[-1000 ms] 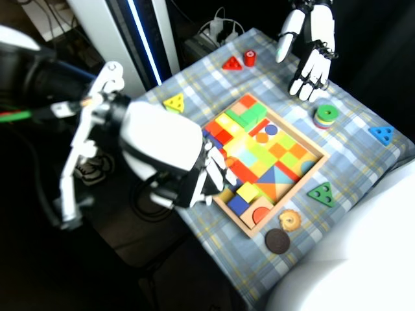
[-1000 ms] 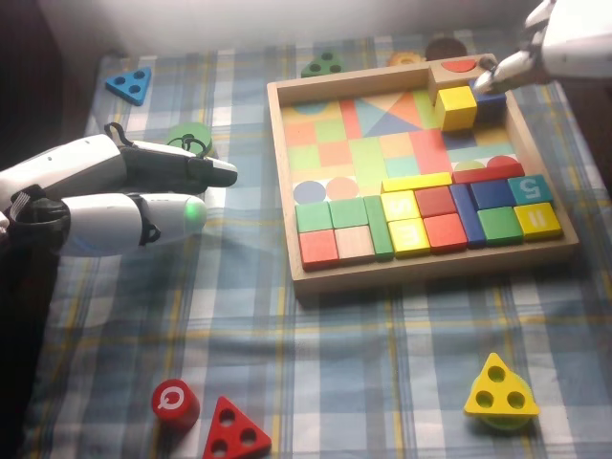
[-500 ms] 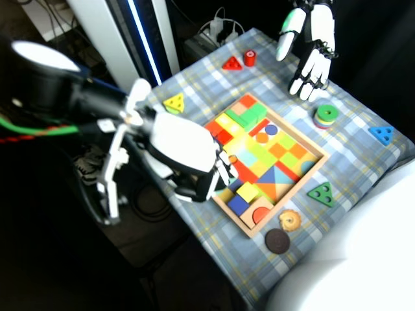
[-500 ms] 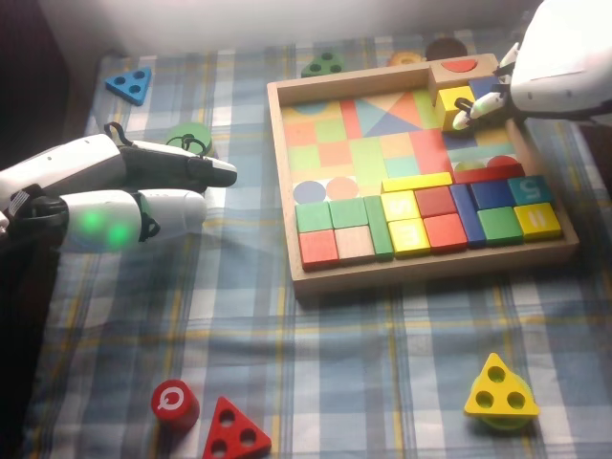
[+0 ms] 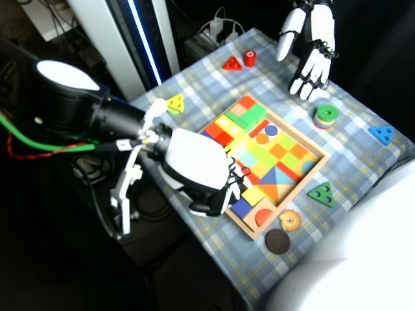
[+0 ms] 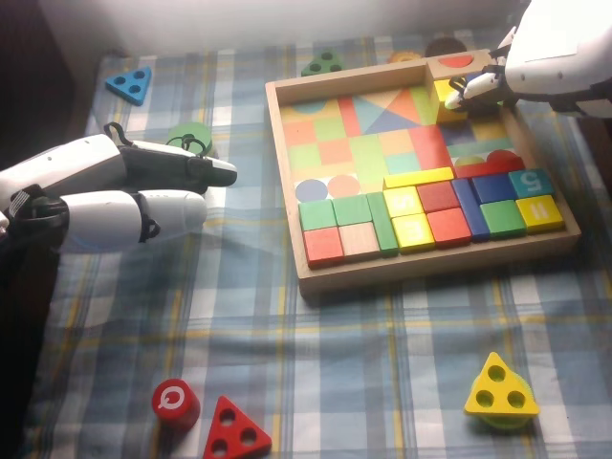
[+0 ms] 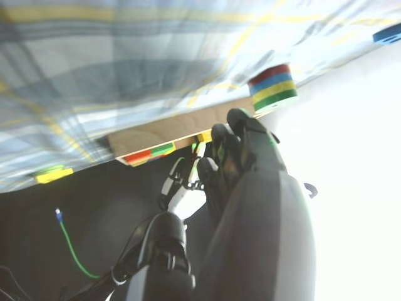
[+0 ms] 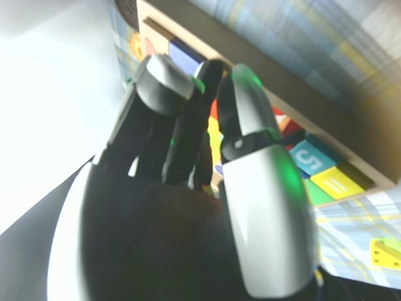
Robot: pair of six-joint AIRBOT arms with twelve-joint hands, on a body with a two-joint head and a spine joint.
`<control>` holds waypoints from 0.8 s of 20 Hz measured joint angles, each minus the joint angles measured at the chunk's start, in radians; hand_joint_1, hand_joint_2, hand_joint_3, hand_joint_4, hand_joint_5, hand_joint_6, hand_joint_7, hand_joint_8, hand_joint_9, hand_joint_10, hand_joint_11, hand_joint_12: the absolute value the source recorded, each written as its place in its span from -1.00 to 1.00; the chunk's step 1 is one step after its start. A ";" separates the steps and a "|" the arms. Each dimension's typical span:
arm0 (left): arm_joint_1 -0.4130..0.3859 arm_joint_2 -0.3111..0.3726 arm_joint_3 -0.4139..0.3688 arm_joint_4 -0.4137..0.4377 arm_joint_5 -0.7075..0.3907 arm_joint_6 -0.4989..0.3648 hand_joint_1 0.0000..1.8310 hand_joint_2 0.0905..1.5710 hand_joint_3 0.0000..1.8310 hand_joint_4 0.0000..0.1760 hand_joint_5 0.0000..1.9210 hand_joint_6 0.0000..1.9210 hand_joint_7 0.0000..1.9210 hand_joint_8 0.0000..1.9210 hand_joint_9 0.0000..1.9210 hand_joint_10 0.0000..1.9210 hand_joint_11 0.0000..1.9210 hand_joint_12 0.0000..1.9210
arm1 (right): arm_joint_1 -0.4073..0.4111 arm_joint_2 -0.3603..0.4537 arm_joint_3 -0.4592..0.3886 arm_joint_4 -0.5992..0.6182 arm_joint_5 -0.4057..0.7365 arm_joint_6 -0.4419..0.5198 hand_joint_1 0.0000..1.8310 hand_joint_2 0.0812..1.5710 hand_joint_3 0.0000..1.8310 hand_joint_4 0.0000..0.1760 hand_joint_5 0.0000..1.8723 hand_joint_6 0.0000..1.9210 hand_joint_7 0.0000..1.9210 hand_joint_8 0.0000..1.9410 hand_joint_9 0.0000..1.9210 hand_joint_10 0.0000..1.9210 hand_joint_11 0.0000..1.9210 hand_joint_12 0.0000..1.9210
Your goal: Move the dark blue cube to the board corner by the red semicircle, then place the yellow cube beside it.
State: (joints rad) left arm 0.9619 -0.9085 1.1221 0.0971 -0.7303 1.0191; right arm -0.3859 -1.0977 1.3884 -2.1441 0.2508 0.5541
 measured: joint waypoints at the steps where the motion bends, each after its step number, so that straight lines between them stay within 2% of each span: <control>1: 0.000 0.000 0.000 0.000 0.000 0.000 -0.65 0.69 -1.00 -1.00 -0.45 -1.00 -0.59 -1.00 -0.54 -1.00 -0.80 -0.62 | 0.000 0.002 -0.005 -0.002 -0.005 0.000 0.61 0.48 -1.00 -1.00 -0.61 -1.00 -0.07 1.00 0.15 1.00 0.31 1.00; 6: 0.000 0.000 0.000 0.000 0.001 0.000 -0.66 0.70 -1.00 -1.00 -0.46 -1.00 -0.60 -1.00 -0.56 -1.00 -0.81 -0.61 | 0.002 0.062 -0.072 -0.016 -0.010 -0.002 0.65 0.45 -1.00 -1.00 -0.58 -1.00 0.01 1.00 0.22 1.00 0.34 1.00; 8: 0.000 0.000 0.000 0.000 0.001 0.000 -0.61 0.69 -1.00 -1.00 -0.44 -1.00 -0.59 -1.00 -0.56 -1.00 -0.80 -0.62 | 0.021 0.089 -0.097 -0.020 -0.005 -0.002 0.64 0.47 -1.00 -1.00 -0.58 -1.00 -0.07 1.00 0.14 1.00 0.27 1.00; 9: 0.000 0.000 0.001 0.000 0.001 0.000 -0.60 0.68 -1.00 -1.00 -0.44 -0.99 -0.58 -0.99 -0.55 -0.99 -0.80 -0.62 | 0.032 0.103 -0.114 -0.020 -0.010 -0.004 0.62 0.49 -0.99 -0.89 -0.59 -1.00 -0.08 1.00 0.13 1.00 0.26 1.00; 10: 0.000 0.000 0.001 0.000 0.000 0.000 -0.61 0.69 -1.00 -1.00 -0.45 -1.00 -0.59 -1.00 -0.56 -1.00 -0.82 -0.62 | 0.040 0.116 -0.129 -0.018 -0.010 -0.004 0.64 0.48 -1.00 -0.98 -0.59 -1.00 -0.07 1.00 0.15 1.00 0.29 1.00; 13: 0.000 0.000 0.002 -0.002 -0.001 0.000 -0.57 0.67 -1.00 -1.00 -0.45 -1.00 -0.58 -1.00 -0.56 -1.00 -0.82 -0.62 | 0.079 0.185 -0.200 -0.018 0.004 -0.005 0.70 0.46 -1.00 -1.00 -0.58 -1.00 0.01 1.00 0.21 1.00 0.35 1.00; 15: 0.000 -0.006 0.005 -0.017 -0.011 0.000 -0.63 0.67 -1.00 -1.00 -0.45 -1.00 -0.57 -1.00 -0.53 -0.99 -0.77 -0.60 | 0.096 0.248 -0.248 0.005 -0.023 -0.006 0.75 0.42 -1.00 -1.00 -0.54 -0.99 0.13 1.00 0.32 1.00 0.42 1.00; 16: 0.000 -0.006 0.005 -0.020 -0.019 0.000 -0.65 0.68 -1.00 -0.97 -0.47 -1.00 -0.59 -1.00 -0.54 -1.00 -0.79 -0.61 | 0.100 0.268 -0.264 0.016 -0.035 -0.013 0.65 0.44 -1.00 -1.00 -0.52 -0.99 0.17 1.00 0.36 1.00 0.45 1.00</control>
State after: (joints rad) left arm 0.9619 -0.9146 1.1271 0.0769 -0.7490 1.0191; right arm -0.2855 -0.8295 1.1248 -2.1281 0.2153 0.5411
